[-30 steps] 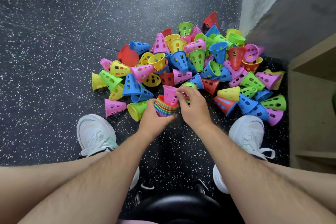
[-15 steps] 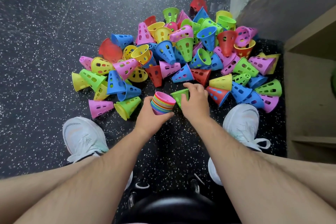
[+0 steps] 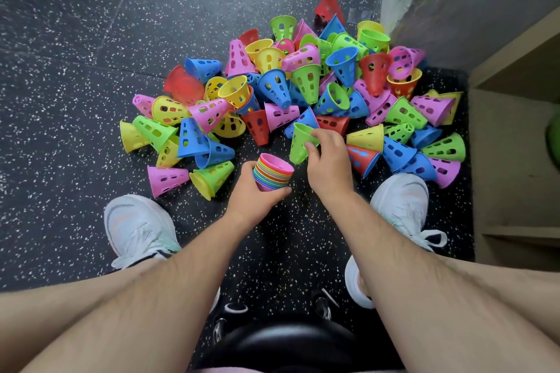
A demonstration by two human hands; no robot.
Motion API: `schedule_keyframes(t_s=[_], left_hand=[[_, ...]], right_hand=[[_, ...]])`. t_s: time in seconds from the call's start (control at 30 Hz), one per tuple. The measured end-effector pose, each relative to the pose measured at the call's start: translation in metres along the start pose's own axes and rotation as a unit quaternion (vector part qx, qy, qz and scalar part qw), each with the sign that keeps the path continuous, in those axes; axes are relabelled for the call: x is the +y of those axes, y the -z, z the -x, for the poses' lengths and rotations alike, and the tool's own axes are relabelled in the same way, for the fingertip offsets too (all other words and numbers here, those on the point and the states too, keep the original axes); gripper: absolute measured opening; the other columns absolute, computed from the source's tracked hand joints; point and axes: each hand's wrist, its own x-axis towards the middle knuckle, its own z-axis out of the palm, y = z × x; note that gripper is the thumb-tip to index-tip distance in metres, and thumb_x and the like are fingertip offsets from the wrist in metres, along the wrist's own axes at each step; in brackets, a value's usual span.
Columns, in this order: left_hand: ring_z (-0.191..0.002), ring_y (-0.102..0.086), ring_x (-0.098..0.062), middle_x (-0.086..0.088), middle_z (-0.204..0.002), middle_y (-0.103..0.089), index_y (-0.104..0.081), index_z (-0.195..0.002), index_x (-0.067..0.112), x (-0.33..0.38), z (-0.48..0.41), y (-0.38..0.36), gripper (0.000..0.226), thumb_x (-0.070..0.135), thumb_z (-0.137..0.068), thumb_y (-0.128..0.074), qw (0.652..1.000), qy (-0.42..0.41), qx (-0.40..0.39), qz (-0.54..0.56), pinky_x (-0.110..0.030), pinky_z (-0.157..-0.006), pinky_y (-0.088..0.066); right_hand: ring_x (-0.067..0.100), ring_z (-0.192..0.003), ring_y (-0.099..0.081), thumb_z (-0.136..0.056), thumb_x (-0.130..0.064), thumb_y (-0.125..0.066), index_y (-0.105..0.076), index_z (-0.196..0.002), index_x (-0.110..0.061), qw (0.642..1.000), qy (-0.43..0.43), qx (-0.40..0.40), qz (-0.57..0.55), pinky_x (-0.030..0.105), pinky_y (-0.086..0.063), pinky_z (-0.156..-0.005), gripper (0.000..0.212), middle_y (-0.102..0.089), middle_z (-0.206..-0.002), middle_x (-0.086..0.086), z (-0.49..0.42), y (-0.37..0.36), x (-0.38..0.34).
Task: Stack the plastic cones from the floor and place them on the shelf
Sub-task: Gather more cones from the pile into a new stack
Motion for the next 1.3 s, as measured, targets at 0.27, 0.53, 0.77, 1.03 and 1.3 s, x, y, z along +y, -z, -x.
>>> schedule_keyframes(t_s=[0.27, 0.53, 0.77, 1.03, 1.3], left_hand=[[-0.092, -0.069, -0.009, 0.006, -0.104, -0.067, -0.048, -0.12, 0.024, -0.001, 0.005, 0.02, 0.067, 0.029, -0.071, -0.094, 0.998, -0.016, 0.044, 0.039, -0.029, -0.086, -0.056], [-0.088, -0.069, -0.006, 0.008, -0.101, -0.068, -0.049, -0.119, 0.025, 0.003, 0.023, 0.05, 0.066, 0.035, -0.07, -0.092, 0.991, -0.007, 0.109, 0.071, -0.019, -0.074, -0.052], [-0.091, -0.071, -0.01, 0.008, -0.102, -0.07, -0.051, -0.118, 0.026, -0.009, 0.035, 0.092, 0.063, 0.03, -0.07, -0.093, 0.98, 0.011, 0.182, 0.077, -0.029, -0.082, -0.056], [-0.098, -0.069, -0.017, 0.003, -0.111, -0.069, -0.047, -0.134, 0.021, -0.036, 0.04, 0.126, 0.087, 0.042, -0.063, -0.093, 0.965, 0.057, 0.242, 0.079, -0.04, -0.094, -0.055], [-0.094, -0.067, -0.014, 0.004, -0.109, -0.066, -0.046, -0.124, 0.024, -0.051, 0.039, 0.133, 0.072, 0.033, -0.07, -0.093, 0.967, 0.069, 0.233, 0.073, -0.029, -0.08, -0.05]], right_hand=[[0.017, -0.11, -0.053, -0.098, -0.023, -0.058, -0.062, -0.125, -0.019, 0.993, 0.057, -0.094, -0.052, 0.031, -0.044, -0.097, 0.028, -0.059, -0.12, 0.0, 0.008, -0.008, -0.04], [0.007, -0.105, -0.059, -0.096, -0.029, -0.054, -0.065, -0.121, -0.025, 0.973, 0.053, -0.199, -0.107, 0.031, -0.051, -0.094, 0.028, -0.063, -0.114, -0.009, 0.029, -0.026, -0.079], [0.012, -0.113, -0.056, -0.1, -0.017, -0.047, -0.065, -0.125, -0.017, 0.971, 0.108, -0.199, -0.081, 0.033, -0.046, -0.102, 0.03, -0.064, -0.121, -0.002, 0.017, -0.059, -0.129], [0.028, -0.127, -0.041, -0.091, -0.007, -0.053, -0.076, -0.103, -0.016, 0.932, 0.237, -0.254, 0.106, 0.042, -0.035, -0.109, 0.028, -0.056, -0.138, 0.003, 0.011, -0.09, -0.147], [0.026, -0.134, -0.034, -0.093, -0.013, -0.051, -0.063, -0.131, -0.019, 0.887, 0.285, -0.268, 0.246, 0.042, -0.036, -0.105, 0.04, -0.036, -0.158, -0.006, 0.017, -0.097, -0.137]])
